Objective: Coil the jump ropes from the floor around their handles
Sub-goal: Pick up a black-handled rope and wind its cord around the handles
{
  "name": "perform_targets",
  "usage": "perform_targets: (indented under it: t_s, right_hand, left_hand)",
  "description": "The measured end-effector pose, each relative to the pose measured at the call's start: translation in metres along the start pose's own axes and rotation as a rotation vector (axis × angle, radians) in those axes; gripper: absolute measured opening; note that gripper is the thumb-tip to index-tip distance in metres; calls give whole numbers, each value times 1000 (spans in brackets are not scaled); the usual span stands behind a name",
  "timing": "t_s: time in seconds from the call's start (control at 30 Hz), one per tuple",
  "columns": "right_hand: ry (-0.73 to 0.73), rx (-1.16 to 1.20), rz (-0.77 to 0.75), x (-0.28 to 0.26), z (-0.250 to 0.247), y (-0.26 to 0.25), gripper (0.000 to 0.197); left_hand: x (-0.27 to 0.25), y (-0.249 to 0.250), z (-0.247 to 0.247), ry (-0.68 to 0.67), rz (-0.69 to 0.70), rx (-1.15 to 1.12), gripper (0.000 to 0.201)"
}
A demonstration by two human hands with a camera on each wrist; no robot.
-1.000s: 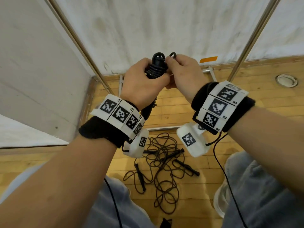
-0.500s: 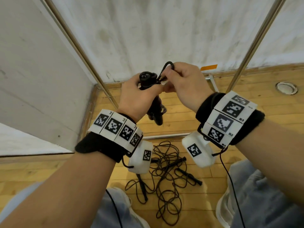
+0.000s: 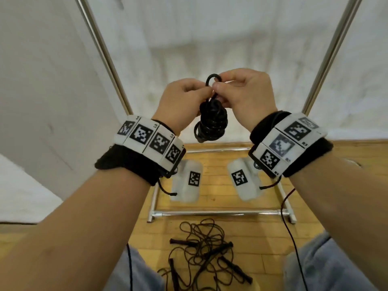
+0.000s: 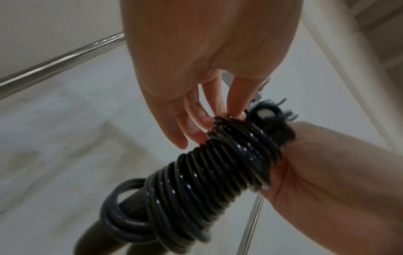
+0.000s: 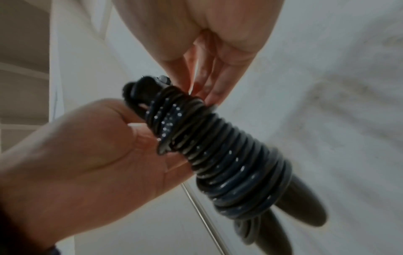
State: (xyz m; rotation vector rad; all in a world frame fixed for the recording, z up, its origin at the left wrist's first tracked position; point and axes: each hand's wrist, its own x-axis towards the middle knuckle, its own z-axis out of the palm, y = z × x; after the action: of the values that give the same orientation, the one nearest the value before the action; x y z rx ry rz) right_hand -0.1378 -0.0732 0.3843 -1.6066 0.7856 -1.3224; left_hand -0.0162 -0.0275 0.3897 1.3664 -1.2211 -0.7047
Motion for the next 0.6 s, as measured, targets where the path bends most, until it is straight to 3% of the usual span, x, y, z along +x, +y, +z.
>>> perform_targets:
  t_s: [0.27, 0.43, 0.6]
  right_hand:
    - [-17, -17, -149, 52, -7, -79, 23]
    - [51, 28, -171, 91, -5, -120, 12]
    - [105, -3, -229, 128, -5, -149, 7]
  left_hand:
    - [37, 82, -16, 122, 244, 38, 13]
    - [67, 121, -24, 243, 372, 41, 17]
    - [98, 153, -29, 283, 427, 3, 19]
